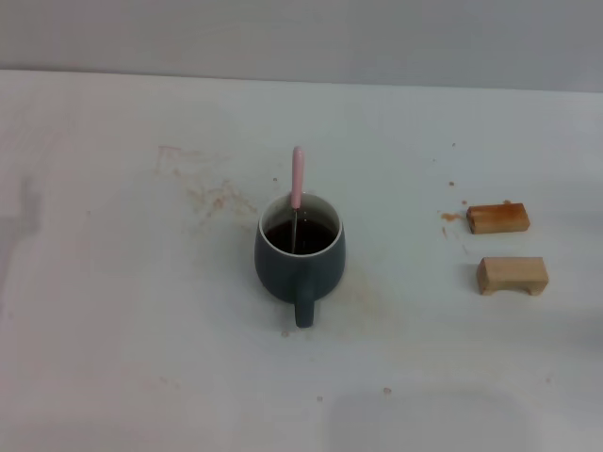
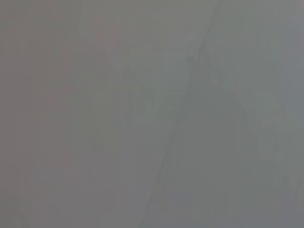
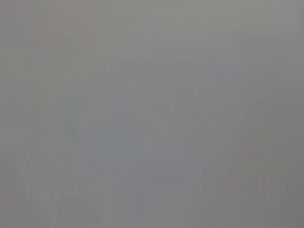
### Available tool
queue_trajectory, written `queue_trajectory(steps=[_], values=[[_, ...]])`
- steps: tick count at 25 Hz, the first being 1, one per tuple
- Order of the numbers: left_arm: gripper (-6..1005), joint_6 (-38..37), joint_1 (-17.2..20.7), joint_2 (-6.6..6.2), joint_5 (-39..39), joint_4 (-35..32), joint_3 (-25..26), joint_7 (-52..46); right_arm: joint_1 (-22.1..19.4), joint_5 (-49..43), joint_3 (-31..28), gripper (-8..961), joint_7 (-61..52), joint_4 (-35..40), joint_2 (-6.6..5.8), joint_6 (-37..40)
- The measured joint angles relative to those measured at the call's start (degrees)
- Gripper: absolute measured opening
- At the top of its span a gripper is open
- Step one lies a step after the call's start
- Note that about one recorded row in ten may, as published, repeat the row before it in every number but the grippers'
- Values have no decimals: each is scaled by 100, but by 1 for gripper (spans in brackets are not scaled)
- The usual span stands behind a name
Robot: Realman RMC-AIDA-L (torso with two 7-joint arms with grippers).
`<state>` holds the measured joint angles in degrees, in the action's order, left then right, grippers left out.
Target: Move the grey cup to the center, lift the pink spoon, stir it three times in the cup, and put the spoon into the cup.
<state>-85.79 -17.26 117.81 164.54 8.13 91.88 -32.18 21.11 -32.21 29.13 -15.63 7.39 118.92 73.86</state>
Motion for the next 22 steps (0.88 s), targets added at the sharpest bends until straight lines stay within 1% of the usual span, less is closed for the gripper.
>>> queue_trajectory(steps=[5,8,10,16,21,22], values=[[507,3,-28,15,4,0,-10,272,5,5,-4,434,7,-29,0,-4],[549,4,-31,28,-1,1,-6,383,33,7,-4,434,6,-50,0,-4],[577,-8,-32,74,-1,3,-12,693,68,8,-4,434,7,-78,-3,-7],[660,-31,-35,76,10,4,-17,734,144,13,-4,434,12,-102,-9,-86],[833,-31,-27,75,24,3,-15,734,172,14,-4,434,-14,-107,-9,-162],[831,-24,-23,75,27,0,-15,734,179,14,-4,434,-17,-118,-7,-162]])
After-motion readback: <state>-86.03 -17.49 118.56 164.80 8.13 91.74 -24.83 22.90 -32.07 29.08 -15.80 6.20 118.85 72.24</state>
